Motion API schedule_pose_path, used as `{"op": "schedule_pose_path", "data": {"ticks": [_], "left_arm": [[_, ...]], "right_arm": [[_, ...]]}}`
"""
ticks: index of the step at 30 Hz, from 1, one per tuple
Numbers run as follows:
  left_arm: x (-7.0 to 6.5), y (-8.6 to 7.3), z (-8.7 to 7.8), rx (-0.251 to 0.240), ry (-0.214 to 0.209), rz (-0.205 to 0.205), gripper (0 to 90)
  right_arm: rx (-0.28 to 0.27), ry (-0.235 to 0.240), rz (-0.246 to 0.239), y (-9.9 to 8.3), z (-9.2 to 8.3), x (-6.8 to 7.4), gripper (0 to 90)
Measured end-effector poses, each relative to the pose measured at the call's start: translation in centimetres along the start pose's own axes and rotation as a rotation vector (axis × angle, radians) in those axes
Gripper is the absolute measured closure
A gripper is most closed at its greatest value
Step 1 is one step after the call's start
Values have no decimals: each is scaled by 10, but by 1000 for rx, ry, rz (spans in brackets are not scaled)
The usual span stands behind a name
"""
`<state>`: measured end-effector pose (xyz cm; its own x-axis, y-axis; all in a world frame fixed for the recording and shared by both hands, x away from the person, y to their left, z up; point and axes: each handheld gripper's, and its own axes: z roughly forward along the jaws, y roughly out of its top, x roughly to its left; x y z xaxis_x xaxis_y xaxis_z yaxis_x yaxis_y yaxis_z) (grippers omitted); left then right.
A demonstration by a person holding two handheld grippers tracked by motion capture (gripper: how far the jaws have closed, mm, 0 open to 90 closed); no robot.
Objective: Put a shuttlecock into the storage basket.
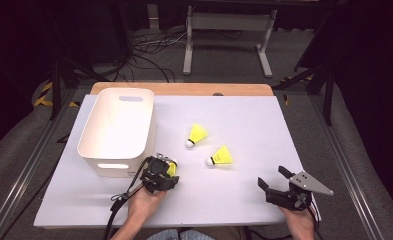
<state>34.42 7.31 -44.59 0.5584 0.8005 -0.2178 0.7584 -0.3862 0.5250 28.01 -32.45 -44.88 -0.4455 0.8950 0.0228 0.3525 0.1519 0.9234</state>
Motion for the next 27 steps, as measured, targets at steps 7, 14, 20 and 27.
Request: {"op": "schedule_pose_path", "data": {"ticks": [7,14,20,27], "left_arm": [[-1,0,0,3,16,-8,746],[-2,0,-2,5,23,-7,804],[-1,0,-3,5,22,-6,869],[-1,1,-6,5,20,2,885]], "right_arm": [[0,1,-1,0,0,0,128],[0,-1,-2,0,0,0,128],[0,-1,-2,0,0,0,129],[1,0,-1,0,0,0,128]]}}
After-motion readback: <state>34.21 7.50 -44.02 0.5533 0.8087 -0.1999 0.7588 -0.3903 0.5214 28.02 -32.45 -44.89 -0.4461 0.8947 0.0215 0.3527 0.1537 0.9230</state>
